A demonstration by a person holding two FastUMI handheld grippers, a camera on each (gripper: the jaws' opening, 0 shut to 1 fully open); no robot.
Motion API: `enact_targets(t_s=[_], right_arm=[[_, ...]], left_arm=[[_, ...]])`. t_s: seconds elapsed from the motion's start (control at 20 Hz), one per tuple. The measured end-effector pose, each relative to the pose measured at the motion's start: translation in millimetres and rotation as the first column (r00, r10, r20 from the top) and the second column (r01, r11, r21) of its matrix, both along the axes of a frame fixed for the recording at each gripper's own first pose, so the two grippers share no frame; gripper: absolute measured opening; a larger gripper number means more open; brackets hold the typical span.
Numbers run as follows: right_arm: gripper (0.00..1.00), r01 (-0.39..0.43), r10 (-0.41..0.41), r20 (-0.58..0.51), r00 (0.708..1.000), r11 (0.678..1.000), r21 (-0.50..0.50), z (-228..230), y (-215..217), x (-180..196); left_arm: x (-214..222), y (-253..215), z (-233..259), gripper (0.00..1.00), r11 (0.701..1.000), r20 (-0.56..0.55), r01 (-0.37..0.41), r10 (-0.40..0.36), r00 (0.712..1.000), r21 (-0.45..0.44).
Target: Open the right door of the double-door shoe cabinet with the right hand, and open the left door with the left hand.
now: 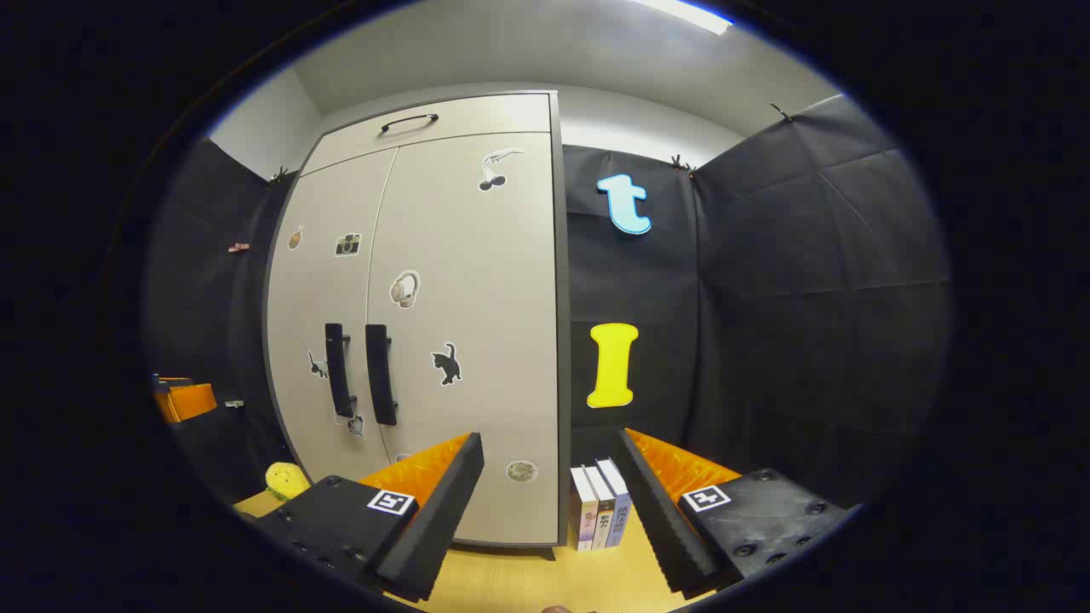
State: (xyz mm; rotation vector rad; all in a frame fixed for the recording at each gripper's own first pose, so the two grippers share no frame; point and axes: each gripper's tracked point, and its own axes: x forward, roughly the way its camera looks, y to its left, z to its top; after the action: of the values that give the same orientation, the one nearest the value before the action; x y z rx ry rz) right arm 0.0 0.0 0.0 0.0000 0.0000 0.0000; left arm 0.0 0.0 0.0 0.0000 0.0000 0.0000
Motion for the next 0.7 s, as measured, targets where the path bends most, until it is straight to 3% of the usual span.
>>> enact_targets(t_s=[0.7], right_arm=[[0.98, -0.037, 0.037, -0.013, 0.999, 0.999, -0.013, 10.9, 76.9, -12.0]], left_arm=[[8.7, 47.4, 7.2, 0.95, 1.000, 0.003, 0.029, -0.029, 1.000, 0.002]])
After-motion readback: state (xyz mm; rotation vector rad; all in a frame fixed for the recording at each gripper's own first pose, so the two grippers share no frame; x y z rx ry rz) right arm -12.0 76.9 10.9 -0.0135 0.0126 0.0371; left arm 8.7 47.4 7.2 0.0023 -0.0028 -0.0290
